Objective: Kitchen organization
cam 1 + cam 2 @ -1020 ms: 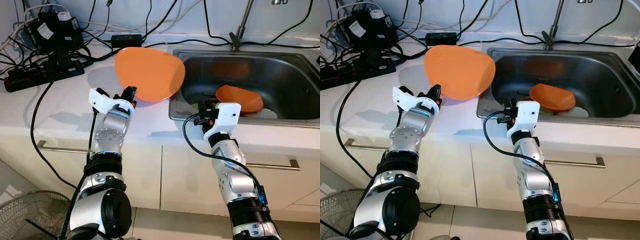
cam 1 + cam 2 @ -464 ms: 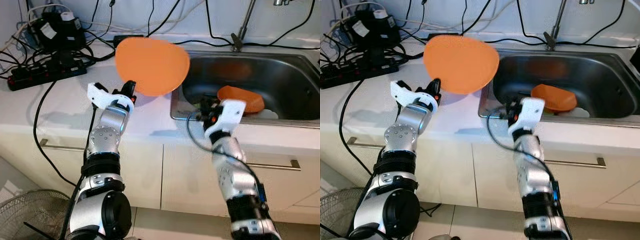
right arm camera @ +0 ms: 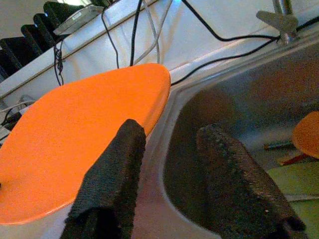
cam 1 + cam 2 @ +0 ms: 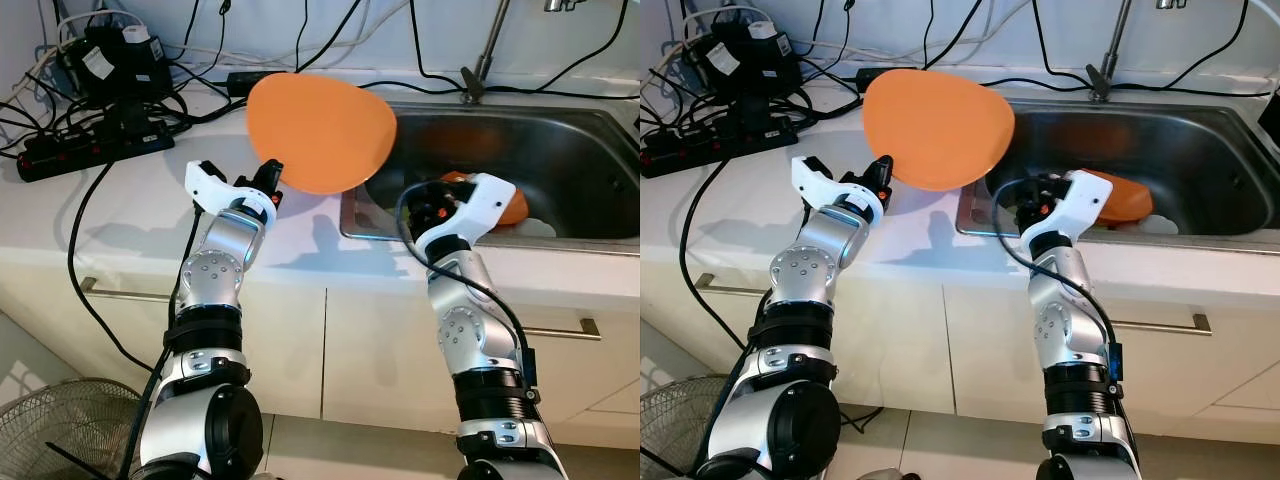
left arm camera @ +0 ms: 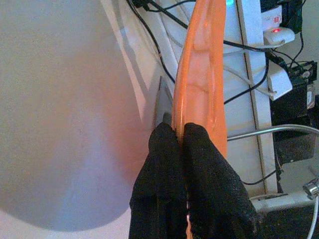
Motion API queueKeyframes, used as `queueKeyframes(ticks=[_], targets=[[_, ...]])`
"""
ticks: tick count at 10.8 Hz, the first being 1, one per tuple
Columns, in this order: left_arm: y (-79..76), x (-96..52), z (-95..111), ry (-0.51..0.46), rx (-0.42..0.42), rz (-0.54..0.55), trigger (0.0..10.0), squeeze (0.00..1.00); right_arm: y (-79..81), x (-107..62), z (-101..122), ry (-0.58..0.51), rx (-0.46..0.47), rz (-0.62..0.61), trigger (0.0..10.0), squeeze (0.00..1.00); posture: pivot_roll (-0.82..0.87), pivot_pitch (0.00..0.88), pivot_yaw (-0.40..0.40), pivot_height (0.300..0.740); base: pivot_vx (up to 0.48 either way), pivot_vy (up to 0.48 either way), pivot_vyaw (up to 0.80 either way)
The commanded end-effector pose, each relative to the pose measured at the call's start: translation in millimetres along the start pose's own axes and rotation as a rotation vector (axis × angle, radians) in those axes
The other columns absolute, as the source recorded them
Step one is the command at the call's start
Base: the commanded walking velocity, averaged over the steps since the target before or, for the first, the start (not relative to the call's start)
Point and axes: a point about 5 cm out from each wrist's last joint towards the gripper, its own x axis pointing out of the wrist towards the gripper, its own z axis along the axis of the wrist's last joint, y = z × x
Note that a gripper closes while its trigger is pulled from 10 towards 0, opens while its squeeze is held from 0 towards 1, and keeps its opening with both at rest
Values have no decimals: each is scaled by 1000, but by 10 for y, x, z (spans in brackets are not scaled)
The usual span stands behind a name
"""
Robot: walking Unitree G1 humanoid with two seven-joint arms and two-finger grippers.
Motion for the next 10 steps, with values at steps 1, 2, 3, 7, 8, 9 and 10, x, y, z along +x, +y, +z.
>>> queueKeyframes(ticks=[1,2,3,7,8,9,10], targets=[[-139,-19,-364,70,-87,-57,10000,0,23,14,50,-8,40,-1,10000,1000,40,0,60,740,0,0,0],[-145,-22,-372,75,-84,-59,10000,0,13,17,44,2,74,-9,10000,1000,43,0,60,740,0,0,0],[-154,-27,-384,87,-80,-68,10000,0,8,21,31,17,113,-11,10000,1000,44,0,60,740,0,0,0],[-209,-51,-480,145,-43,-114,10000,0,41,34,-18,50,155,10,10000,0,47,0,62,740,0,0,0],[-221,-57,-506,159,-42,-124,10000,0,29,37,-23,57,162,4,10000,0,45,0,62,740,0,0,0],[-228,-59,-520,165,-43,-129,10000,0,24,37,-27,59,167,2,10000,0,45,0,62,740,0,0,0],[-239,-65,-541,177,-42,-140,10000,0,18,40,-34,62,188,-6,10000,0,44,0,64,740,0,0,0]])
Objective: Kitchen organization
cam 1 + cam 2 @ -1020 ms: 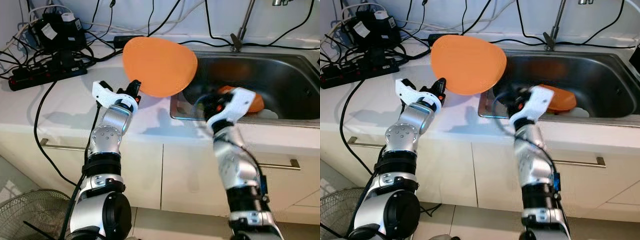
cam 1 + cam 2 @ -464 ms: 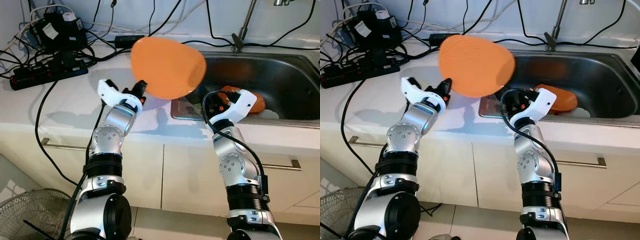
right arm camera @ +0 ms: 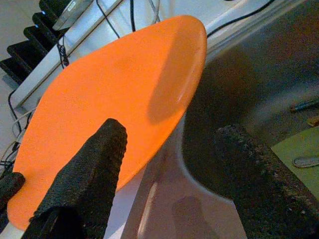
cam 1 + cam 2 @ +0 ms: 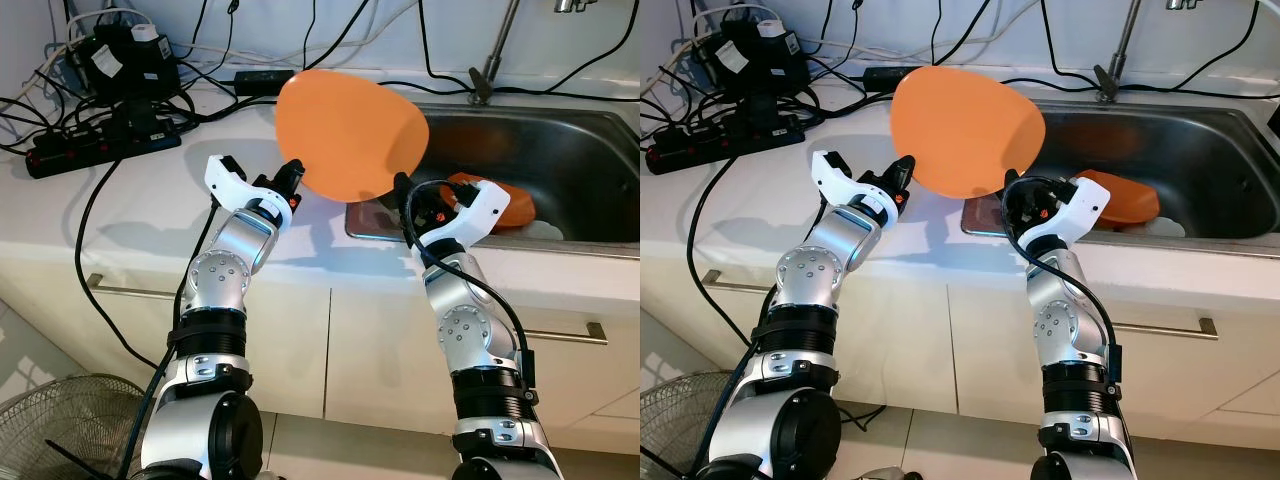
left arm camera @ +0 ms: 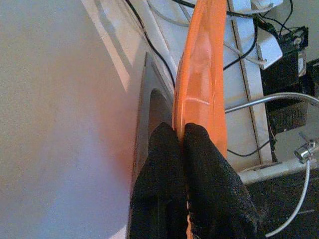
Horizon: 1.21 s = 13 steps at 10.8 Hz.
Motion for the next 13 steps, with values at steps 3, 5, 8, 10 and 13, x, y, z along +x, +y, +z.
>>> queueKeyframes(ticks=[3,5,8,10,13], targets=[[-220,-13,-414,99,-102,-139,10000,0,37,47,9,2,53,-2,10000,0,45,0,68,740,0,0,0],[-237,-25,-432,116,-110,-158,10000,0,11,46,-5,4,99,-21,10000,0,47,0,68,740,0,0,0],[-274,-55,-437,133,-107,-200,10000,0,-12,58,0,1,141,-37,10000,0,54,0,63,740,0,0,0],[-289,-76,-488,173,-65,-219,10000,0,-13,72,4,-5,184,-45,10000,0,54,0,64,740,0,0,0],[-271,-77,-506,181,-56,-209,10000,0,-22,81,52,-31,234,-51,0,0,53,0,62,740,0,0,0]])
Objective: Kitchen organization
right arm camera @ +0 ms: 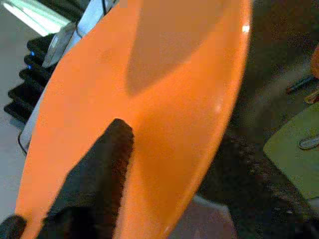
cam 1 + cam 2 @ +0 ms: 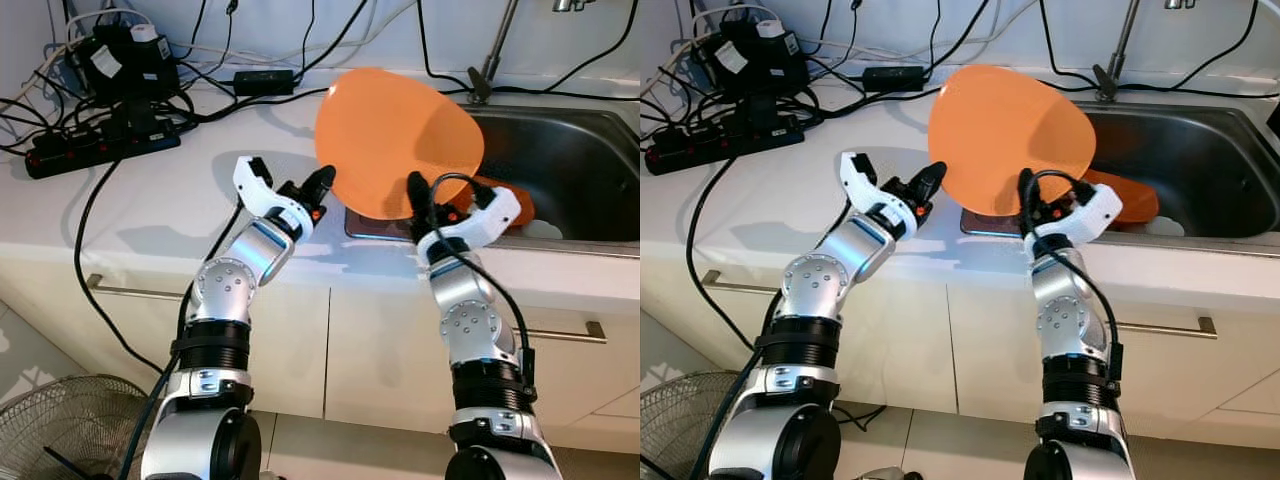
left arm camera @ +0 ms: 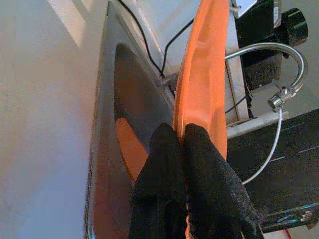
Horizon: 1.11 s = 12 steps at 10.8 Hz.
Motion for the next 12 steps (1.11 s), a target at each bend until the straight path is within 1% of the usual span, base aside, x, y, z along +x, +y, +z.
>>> queueKeyframes(ticks=[1,3,5,8,10,11,12], targets=[[-154,50,-271,30,-65,-76,10000,0,62,46,28,-6,57,7,0,0,52,0,63,740,0,0,0],[-100,58,-311,50,18,-32,10000,0,44,50,50,-16,122,-8,0,0,51,0,64,740,0,0,0],[-71,59,-342,58,60,-12,10000,0,35,44,57,-20,151,-13,0,0,49,0,66,740,0,0,0],[-71,62,-338,53,65,-11,10000,0,18,48,83,-31,205,-20,0,0,50,0,67,740,0,0,0],[-58,64,-342,54,73,-5,10000,0,22,49,86,-35,214,-22,0,0,50,0,68,740,0,0,0],[-40,63,-354,54,121,3,10000,1000,20,50,94,-39,243,-23,0,0,49,0,70,740,0,0,0],[-36,61,-367,60,170,9,10000,1000,11,50,100,-41,254,-27,0,0,50,0,70,740,0,0,0]])
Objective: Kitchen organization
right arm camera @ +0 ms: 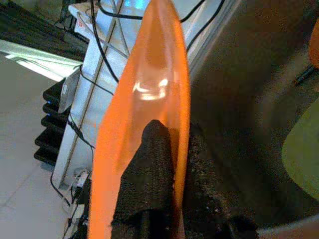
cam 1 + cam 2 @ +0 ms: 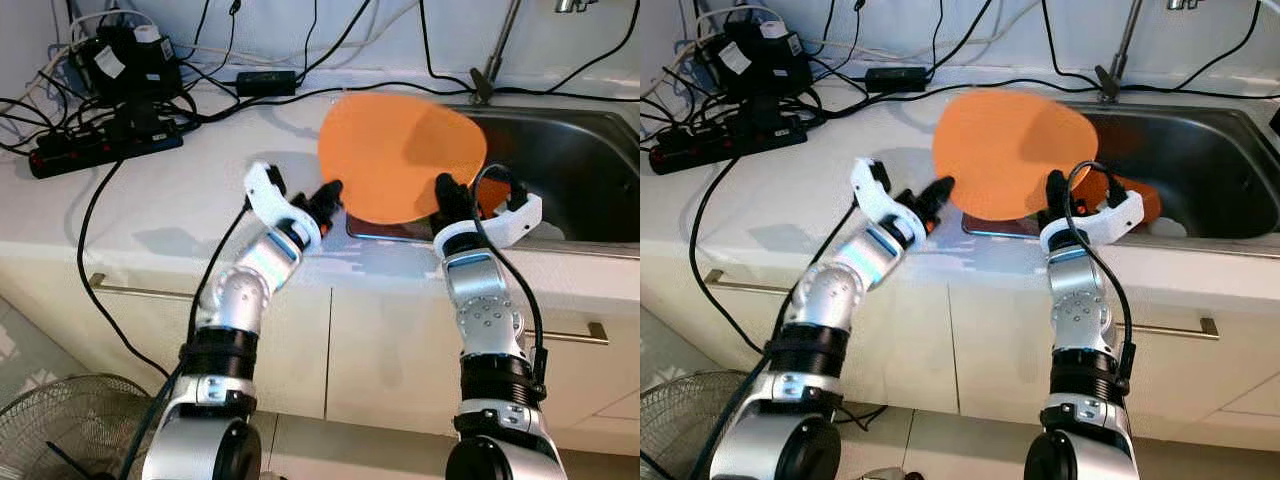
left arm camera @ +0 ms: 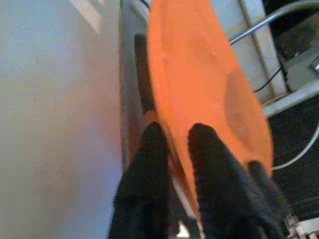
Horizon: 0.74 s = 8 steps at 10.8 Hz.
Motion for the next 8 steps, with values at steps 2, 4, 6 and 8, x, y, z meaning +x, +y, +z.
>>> queueKeyframes(ticks=[2,4,6,8], targets=[[-146,34,-210,39,67,-58,10000,1000,27,24,-38,7,55,-23,0,0,51,0,70,740,0,0,0],[-176,-11,-328,90,326,-100,10000,1000,11,42,32,-32,92,-43,0,0,51,0,70,740,0,0,0],[-155,-81,-469,159,553,-135,10000,1000,7,66,123,-69,96,-50,0,0,51,0,69,740,0,0,0],[-102,-114,-502,169,665,-124,10000,0,40,100,216,-103,87,-35,0,0,56,0,68,740,0,0,0]])
